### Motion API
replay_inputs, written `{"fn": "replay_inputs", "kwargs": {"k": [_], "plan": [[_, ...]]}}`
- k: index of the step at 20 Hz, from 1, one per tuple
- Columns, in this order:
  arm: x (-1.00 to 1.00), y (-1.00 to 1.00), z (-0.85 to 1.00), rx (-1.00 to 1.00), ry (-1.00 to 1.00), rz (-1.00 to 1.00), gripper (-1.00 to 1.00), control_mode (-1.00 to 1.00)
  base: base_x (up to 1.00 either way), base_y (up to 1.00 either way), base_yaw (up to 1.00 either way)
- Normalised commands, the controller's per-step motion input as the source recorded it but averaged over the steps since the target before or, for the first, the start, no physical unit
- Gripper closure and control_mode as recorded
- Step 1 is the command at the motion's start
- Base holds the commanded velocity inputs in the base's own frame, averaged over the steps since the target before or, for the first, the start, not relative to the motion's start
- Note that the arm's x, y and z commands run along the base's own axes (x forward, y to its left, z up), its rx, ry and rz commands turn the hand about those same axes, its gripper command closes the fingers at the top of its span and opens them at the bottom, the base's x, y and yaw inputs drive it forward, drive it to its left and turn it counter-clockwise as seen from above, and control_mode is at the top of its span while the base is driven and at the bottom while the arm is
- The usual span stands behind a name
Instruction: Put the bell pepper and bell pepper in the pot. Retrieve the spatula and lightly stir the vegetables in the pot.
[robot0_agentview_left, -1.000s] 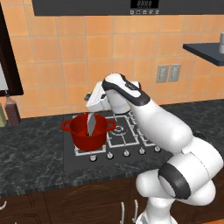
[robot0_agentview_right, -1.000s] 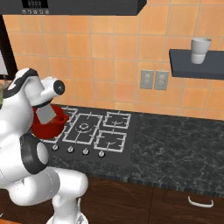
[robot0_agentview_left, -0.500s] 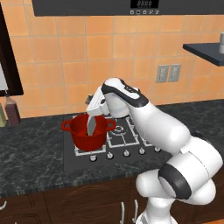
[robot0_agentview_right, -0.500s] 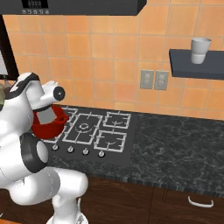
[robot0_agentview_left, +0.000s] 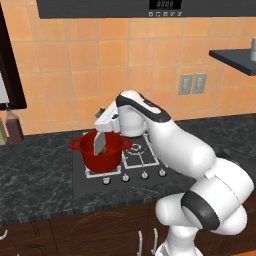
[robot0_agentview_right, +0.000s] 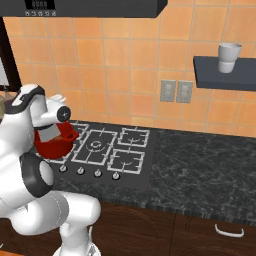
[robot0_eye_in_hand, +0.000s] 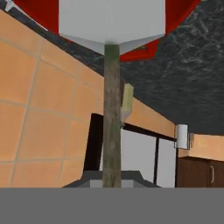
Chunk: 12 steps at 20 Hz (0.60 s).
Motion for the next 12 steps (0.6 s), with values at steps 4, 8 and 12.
{"fn": "replay_inputs", "kwargs": {"k": [4,8,12], "plan": [[0.00,0.00,-0.82,-0.01,0.00,-0.03,1.00,-1.00,0.00,0.00,0.00],[-0.01,-0.20,-0.51,-0.21,0.00,-0.06,1.00,-1.00,0.00,0.00,0.00],[-0.02,-0.21,0.43,-0.20,0.00,-0.08,1.00,-1.00,0.00,0.00,0.00]]}}
